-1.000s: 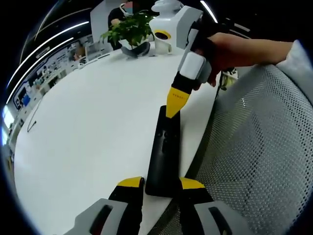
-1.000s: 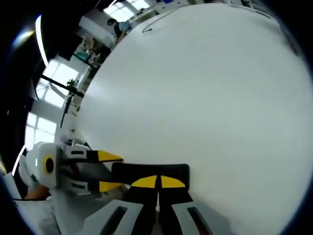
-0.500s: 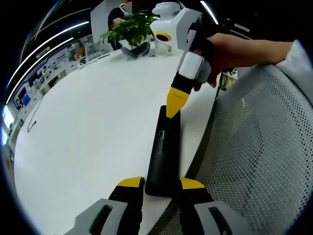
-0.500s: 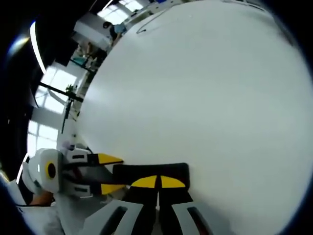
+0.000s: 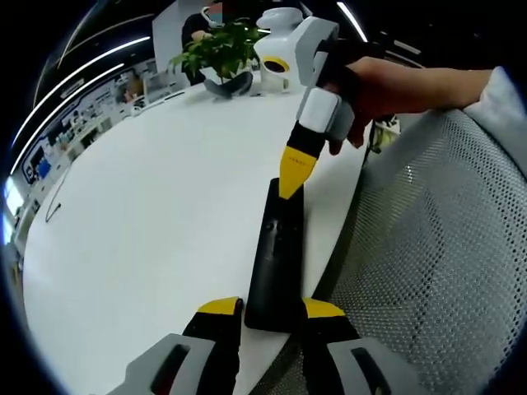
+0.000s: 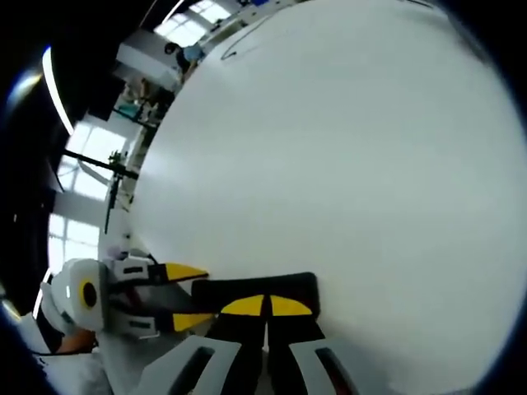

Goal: Press the specified remote control buttons in sequence, fully releasing each button before pressing the next.

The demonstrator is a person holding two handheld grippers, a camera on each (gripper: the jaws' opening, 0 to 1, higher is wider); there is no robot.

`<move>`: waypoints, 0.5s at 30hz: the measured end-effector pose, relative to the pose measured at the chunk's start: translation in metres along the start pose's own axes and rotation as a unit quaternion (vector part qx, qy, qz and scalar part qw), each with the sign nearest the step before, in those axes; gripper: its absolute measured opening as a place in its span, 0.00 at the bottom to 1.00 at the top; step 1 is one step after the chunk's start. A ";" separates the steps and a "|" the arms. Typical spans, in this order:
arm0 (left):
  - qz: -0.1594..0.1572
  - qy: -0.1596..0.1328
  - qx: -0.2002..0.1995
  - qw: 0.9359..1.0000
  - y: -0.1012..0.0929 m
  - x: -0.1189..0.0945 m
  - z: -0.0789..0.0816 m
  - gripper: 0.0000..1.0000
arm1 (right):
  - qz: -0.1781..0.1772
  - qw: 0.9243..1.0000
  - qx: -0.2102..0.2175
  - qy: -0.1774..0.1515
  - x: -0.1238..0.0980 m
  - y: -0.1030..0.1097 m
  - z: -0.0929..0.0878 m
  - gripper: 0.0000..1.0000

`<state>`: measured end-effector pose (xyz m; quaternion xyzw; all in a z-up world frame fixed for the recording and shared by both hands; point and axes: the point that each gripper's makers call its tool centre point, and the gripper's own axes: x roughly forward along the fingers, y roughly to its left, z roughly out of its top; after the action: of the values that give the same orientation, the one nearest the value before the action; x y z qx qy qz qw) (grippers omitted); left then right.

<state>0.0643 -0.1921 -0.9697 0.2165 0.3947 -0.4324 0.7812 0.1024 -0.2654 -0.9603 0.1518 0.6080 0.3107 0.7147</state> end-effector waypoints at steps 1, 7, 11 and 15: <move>0.000 0.000 0.000 1.000 0.000 0.000 0.000 0.27 | 0.000 1.000 0.002 -0.001 0.000 0.000 0.000 0.00; 0.000 0.000 0.000 1.000 0.000 0.000 0.000 0.27 | -0.005 1.000 0.007 -0.010 -0.001 0.000 0.000 0.00; 0.000 -0.001 0.000 1.000 0.000 0.000 0.001 0.27 | 0.009 0.999 0.032 -0.012 -0.001 -0.003 0.001 0.00; 0.001 -0.006 0.000 1.000 0.000 0.001 0.002 0.27 | 0.008 1.000 0.027 -0.011 -0.001 -0.001 0.001 0.00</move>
<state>0.0654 -0.1940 -0.9693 0.2147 0.3899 -0.4330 0.7838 0.1031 -0.2668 -0.9597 0.1790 0.6068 0.2980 0.7149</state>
